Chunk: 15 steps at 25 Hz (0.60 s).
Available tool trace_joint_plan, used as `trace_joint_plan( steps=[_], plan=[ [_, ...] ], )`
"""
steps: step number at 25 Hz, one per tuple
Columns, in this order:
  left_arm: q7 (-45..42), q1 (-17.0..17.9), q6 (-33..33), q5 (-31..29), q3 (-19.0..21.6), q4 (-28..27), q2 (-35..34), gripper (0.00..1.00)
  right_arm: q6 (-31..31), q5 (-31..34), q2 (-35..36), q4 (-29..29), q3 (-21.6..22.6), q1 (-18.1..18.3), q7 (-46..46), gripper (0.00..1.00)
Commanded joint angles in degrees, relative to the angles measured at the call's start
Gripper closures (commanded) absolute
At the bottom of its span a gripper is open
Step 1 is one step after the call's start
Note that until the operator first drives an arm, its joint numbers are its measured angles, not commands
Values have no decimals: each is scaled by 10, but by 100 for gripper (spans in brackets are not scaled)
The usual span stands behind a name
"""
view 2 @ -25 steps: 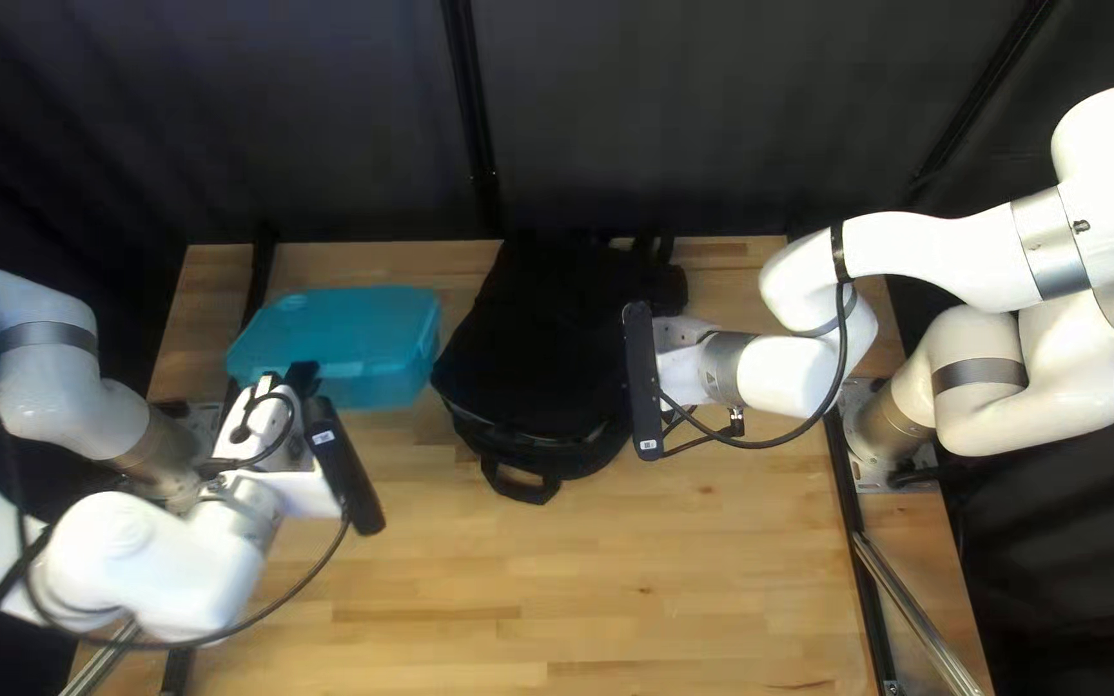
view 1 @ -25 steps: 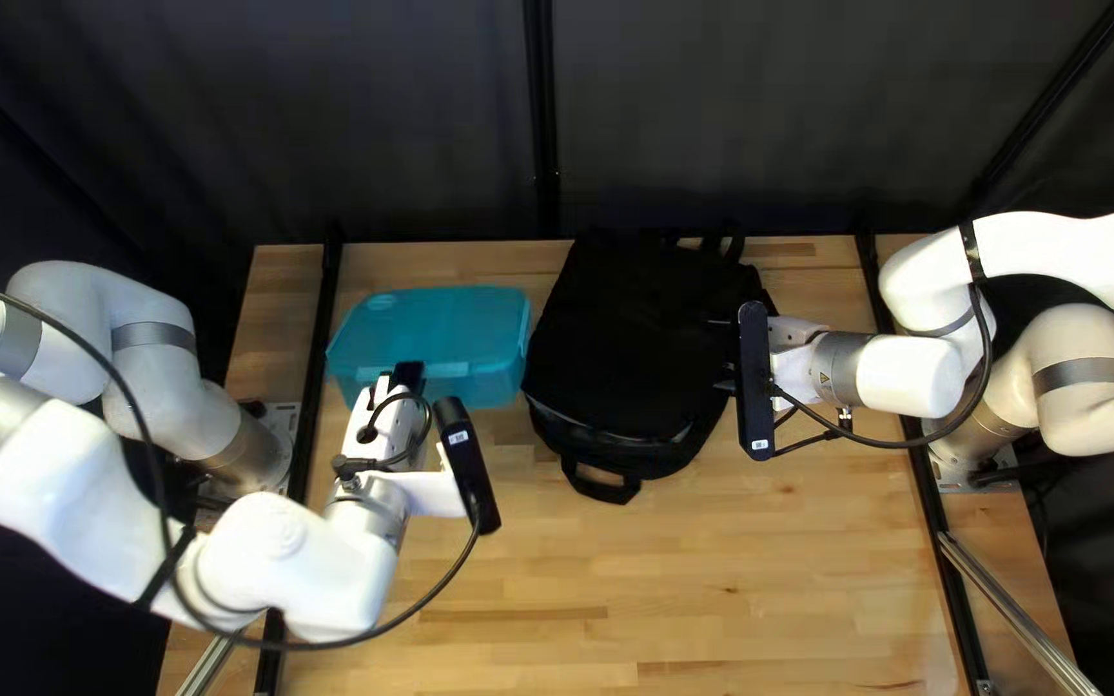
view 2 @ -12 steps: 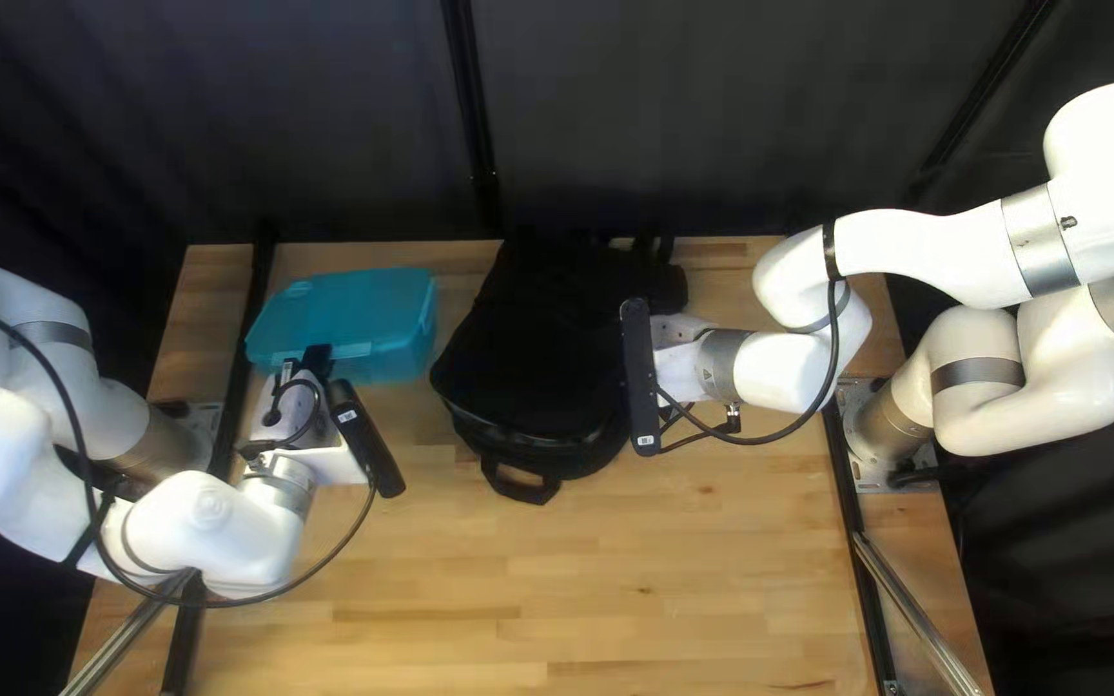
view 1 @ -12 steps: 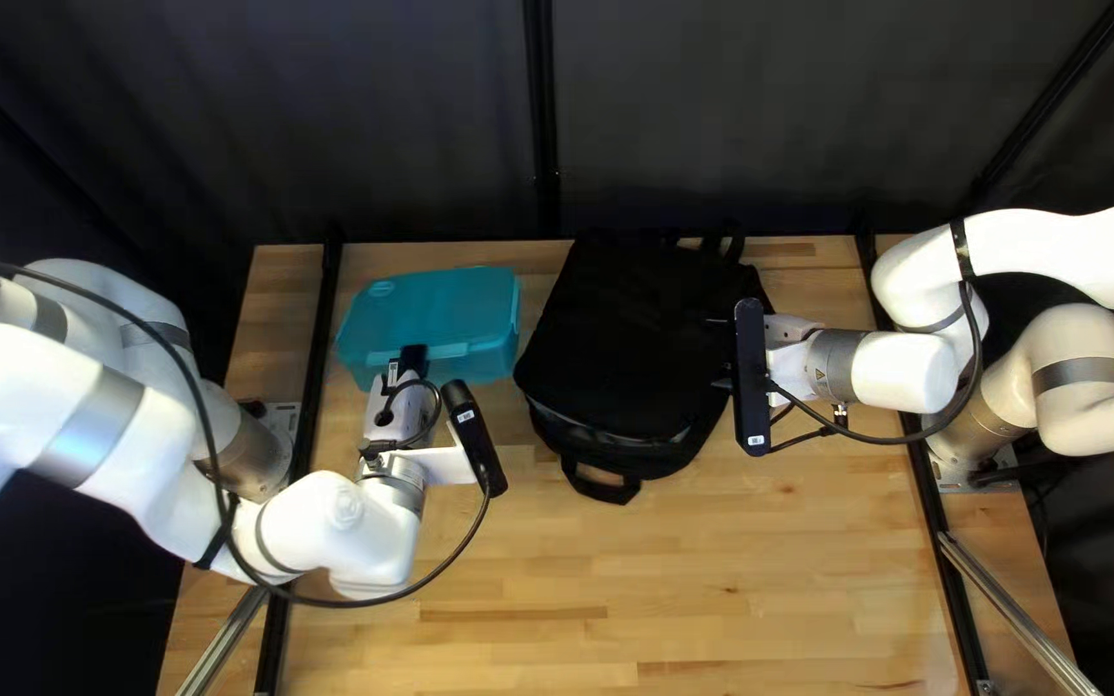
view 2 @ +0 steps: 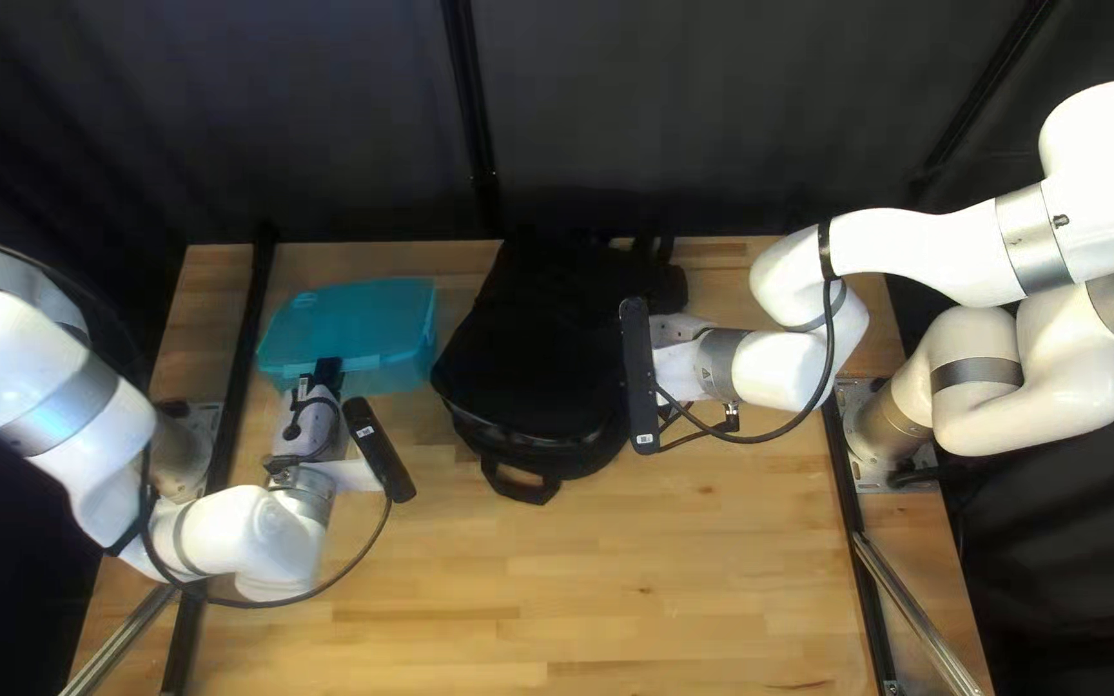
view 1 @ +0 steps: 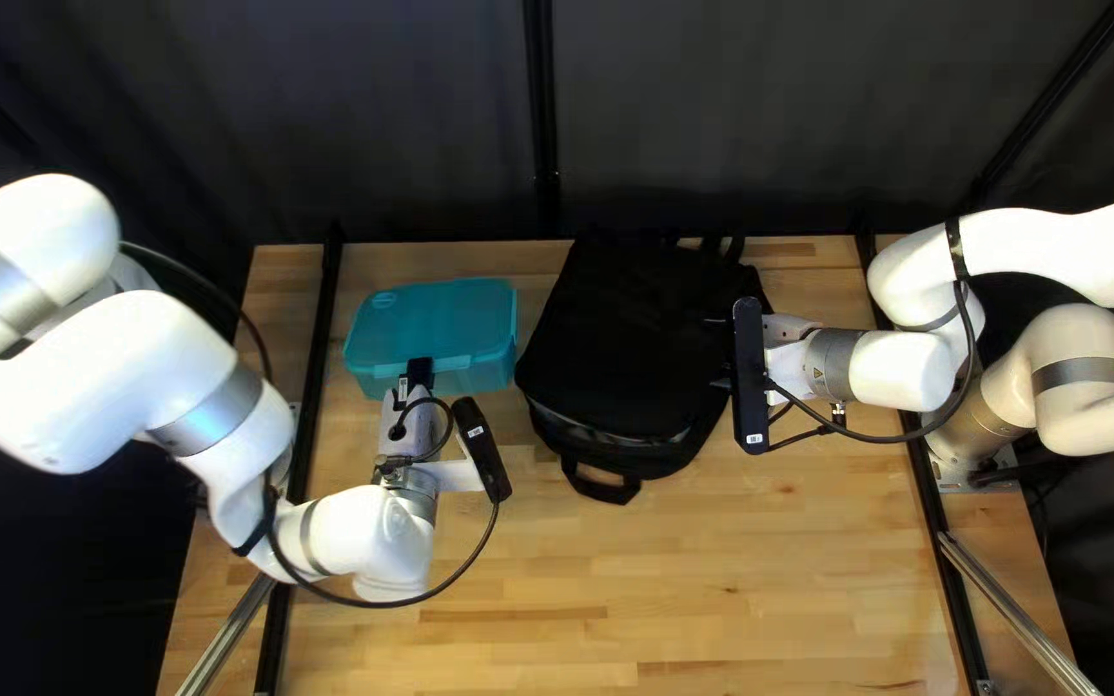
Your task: Remove a lunch box from a kids backpack
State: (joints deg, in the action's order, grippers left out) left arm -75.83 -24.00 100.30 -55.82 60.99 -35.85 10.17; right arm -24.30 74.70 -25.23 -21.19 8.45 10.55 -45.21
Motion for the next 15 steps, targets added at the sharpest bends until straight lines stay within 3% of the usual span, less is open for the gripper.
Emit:
trace_joint_plan(
  steps=[1, 15],
  plan=[
    [-10, 10, 9, 2, -2, -7, 18, 100, 2, 5, 3, -1, 0, 2, -6, 0],
    [-55, 52, 40, 19, -8, -23, 77, 100, 7, 14, 10, -2, 1, 5, -17, 0]
  ],
)
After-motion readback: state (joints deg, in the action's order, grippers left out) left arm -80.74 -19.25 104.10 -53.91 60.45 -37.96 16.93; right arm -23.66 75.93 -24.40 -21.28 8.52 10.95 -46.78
